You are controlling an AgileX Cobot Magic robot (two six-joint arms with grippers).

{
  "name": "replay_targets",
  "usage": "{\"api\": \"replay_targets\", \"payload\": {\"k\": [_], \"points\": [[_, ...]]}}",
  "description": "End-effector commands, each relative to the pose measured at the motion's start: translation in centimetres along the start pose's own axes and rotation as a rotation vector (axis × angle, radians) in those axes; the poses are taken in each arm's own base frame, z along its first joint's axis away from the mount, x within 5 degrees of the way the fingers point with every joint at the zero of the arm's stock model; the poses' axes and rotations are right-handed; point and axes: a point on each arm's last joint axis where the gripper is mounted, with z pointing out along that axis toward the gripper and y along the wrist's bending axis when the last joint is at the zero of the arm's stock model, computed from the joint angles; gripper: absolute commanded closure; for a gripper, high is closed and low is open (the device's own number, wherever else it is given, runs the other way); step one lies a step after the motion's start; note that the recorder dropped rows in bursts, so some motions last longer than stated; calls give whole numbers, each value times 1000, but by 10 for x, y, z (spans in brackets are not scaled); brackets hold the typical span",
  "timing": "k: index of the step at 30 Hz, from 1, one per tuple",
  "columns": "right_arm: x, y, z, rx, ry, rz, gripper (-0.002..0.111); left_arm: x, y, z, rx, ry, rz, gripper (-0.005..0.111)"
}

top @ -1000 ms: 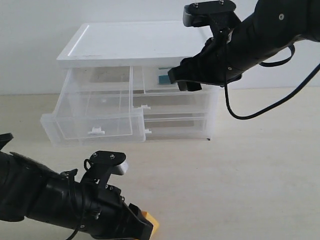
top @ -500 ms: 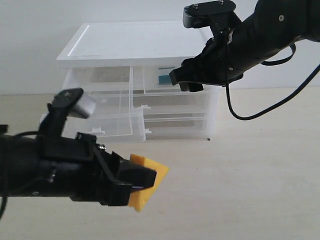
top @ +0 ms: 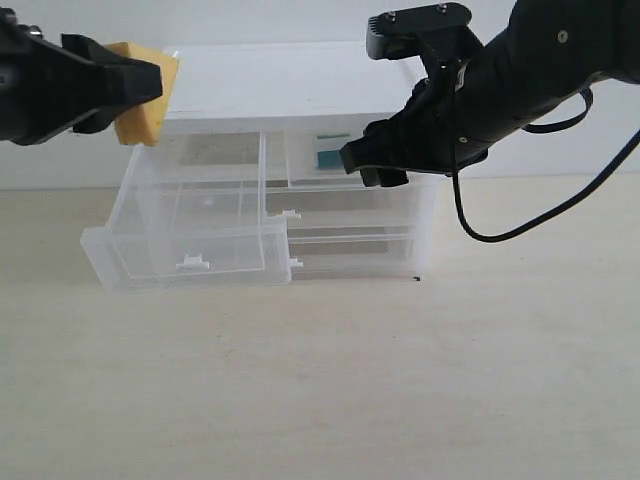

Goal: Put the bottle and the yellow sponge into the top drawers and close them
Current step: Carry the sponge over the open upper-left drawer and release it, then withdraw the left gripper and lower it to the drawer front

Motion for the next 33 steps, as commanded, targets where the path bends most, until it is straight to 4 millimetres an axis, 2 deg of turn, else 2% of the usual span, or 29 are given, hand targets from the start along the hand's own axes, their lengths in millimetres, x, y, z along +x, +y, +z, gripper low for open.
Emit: {"api": "replay_targets", "payload": {"k": [1, 4, 6, 9, 12, 16, 18, 23, 27, 30, 33], "points": [[-1, -1, -3, 2, -3, 5, 50, 9, 14, 47, -5, 94, -4, 103], [1, -1, -3, 2, 8, 5, 50, 24, 23, 84, -13, 174, 24, 103], [1, -1, -3, 2, 10, 2, 50, 28, 25, 92, -16, 190, 21, 103], [1, -1, -2, 2, 12, 2, 50, 28, 25, 94, -17, 192, 21, 100], [1, -1, -2, 2, 12, 2, 50, 26, 24, 92, -13, 188, 37, 81], [1, -1, -2, 5, 16, -3, 50, 20, 23, 87, -13, 167, 30, 38], [2, -1, -2, 5, 19, -3, 50, 17, 21, 84, -11, 157, 14, 39], [3, -1, -2, 5, 26, -5, 50, 1, 13, 66, 33, 115, 49, 49], [3, -1, -2, 5, 29, -5, 50, -16, -8, 36, 178, 103, 21, 50], [3, -1, -2, 5, 29, -5, 50, -18, -18, 9, 226, 201, 0, 50], [2, -1, -2, 5, 23, -5, 50, -11, -22, -20, 226, 367, 21, 50]]}}
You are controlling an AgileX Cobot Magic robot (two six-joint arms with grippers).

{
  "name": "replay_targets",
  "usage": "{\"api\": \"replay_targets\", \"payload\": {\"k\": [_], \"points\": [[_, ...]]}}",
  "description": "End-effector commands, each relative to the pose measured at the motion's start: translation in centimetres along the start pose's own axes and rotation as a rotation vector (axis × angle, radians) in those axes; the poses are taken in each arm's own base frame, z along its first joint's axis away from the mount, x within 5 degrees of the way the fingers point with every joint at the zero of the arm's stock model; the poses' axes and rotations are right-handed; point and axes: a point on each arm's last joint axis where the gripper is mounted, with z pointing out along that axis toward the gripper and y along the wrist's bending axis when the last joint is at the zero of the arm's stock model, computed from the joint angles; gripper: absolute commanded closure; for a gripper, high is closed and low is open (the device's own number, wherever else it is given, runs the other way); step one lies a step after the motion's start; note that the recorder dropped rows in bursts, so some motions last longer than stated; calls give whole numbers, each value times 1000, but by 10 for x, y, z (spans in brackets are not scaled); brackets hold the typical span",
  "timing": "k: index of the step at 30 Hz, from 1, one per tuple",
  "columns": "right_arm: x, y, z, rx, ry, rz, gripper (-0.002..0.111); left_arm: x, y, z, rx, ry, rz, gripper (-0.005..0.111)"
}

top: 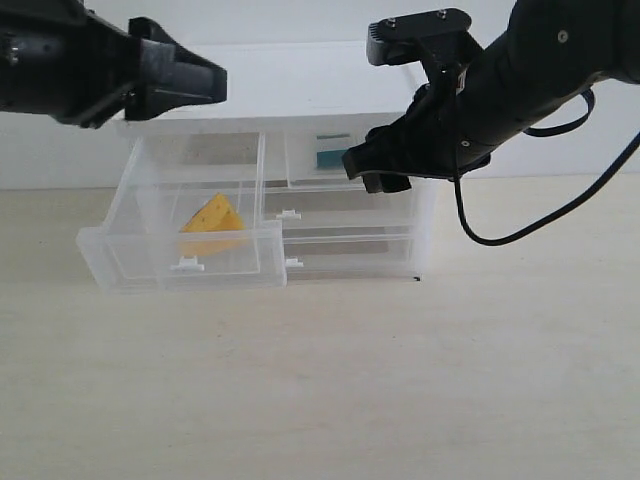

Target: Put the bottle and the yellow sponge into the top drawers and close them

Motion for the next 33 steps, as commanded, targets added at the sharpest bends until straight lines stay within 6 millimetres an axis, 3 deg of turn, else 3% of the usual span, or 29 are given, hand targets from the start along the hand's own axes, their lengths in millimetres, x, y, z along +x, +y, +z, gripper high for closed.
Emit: {"api": "replay_targets", "payload": {"k": [1, 5, 8, 18, 27, 33], "points": [[0, -1, -2, 5, -8, -5, 50, 16, -15, -35, 9, 245, -6, 50], [0, -1, -1, 5, -8, -1, 50, 35, -24, -52, 41, 368, -39, 50], [1, -1, -1, 2, 4, 11, 50, 51, -24, -54, 48, 421, -73, 50], [4, -1, -1, 3, 38, 11, 50, 102, 3, -24, -94, 429, -178, 50], [4, -1, -1, 3, 41, 11, 50, 100, 33, 11, -247, 260, -146, 50], [4, -1, -1, 3, 41, 11, 50, 88, 43, 18, -312, 151, -112, 50]]}}
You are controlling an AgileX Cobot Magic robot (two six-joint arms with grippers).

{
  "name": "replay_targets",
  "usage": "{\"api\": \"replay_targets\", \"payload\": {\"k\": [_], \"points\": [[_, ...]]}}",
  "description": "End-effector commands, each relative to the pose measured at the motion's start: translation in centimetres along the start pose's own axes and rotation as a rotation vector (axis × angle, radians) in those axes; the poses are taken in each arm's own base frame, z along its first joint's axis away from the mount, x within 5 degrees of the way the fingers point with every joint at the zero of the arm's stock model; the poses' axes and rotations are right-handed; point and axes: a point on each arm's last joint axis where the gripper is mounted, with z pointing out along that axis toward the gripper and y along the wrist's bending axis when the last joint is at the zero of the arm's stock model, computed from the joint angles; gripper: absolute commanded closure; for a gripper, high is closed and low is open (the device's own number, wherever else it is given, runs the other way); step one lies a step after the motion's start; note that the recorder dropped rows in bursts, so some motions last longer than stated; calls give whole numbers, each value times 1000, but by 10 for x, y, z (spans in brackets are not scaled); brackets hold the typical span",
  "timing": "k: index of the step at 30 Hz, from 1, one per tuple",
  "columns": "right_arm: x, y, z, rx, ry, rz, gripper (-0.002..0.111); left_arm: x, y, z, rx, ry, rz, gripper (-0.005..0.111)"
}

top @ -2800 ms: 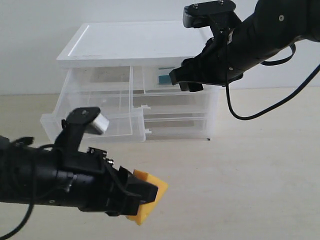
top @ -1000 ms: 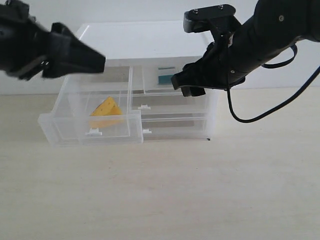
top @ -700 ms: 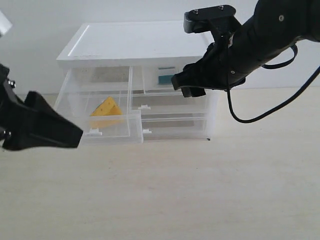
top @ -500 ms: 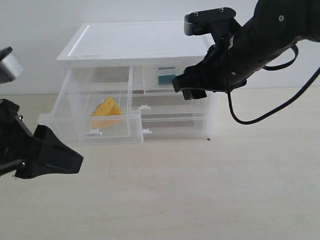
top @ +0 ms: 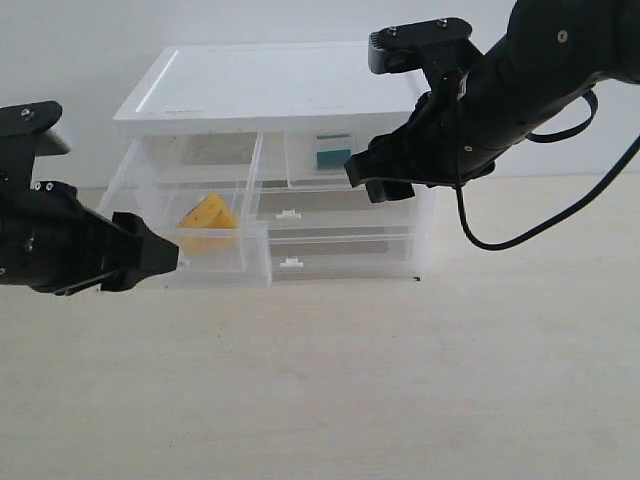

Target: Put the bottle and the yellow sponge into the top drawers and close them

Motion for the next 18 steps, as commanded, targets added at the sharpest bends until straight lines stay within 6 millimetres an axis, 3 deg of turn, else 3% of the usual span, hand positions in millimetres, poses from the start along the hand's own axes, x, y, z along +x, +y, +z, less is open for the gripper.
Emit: {"api": "replay_targets", "payload": {"k": [1, 11, 18], "points": [[0, -1, -1, 5, -3, -2, 50, -16, 2, 0, -36, -102, 0, 50], [1, -1, -1, -2, 1, 9, 50, -60, -5, -12, -18, -232, 10, 50], [2, -1, -1, -2, 15, 8, 50, -66, -10, -12, 21, -201, 17, 50]]}}
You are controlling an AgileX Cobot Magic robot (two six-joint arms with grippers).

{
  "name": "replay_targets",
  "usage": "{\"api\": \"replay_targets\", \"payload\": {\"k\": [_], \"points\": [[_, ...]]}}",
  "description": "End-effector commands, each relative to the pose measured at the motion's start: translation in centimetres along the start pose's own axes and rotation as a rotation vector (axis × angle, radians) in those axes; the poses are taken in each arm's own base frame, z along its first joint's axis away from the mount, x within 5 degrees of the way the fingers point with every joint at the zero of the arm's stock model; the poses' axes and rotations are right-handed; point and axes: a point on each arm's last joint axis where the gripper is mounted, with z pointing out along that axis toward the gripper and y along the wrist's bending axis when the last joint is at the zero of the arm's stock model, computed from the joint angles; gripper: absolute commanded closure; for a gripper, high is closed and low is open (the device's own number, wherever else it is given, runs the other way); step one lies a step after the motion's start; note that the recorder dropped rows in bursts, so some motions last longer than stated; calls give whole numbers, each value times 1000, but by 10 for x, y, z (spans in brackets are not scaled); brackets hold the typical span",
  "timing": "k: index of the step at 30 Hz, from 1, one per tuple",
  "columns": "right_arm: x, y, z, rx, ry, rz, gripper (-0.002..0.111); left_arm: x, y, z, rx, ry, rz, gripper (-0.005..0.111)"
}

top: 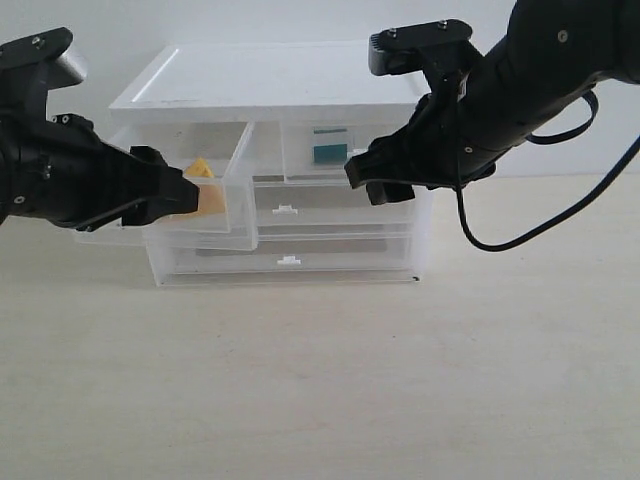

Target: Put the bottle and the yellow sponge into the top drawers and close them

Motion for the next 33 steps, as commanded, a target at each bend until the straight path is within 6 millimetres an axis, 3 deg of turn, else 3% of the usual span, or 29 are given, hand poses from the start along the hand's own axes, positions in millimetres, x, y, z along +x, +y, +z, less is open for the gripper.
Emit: {"api": "replay_targets", "payload": {"k": [1, 23, 28, 33], "points": [[1, -1, -1, 0, 7, 6, 50, -23, -1, -7, -24, -124, 6, 50], [2, -1, -1, -1, 11, 0, 50, -4, -13, -9, 100, 84, -25, 58], [8, 2, -2, -30, 78, -4, 50, -2, -16, -26, 96, 114, 22, 58], [9, 23, -9, -229, 88, -11, 50, -6, -10, -67, -54, 69, 60, 58]]}}
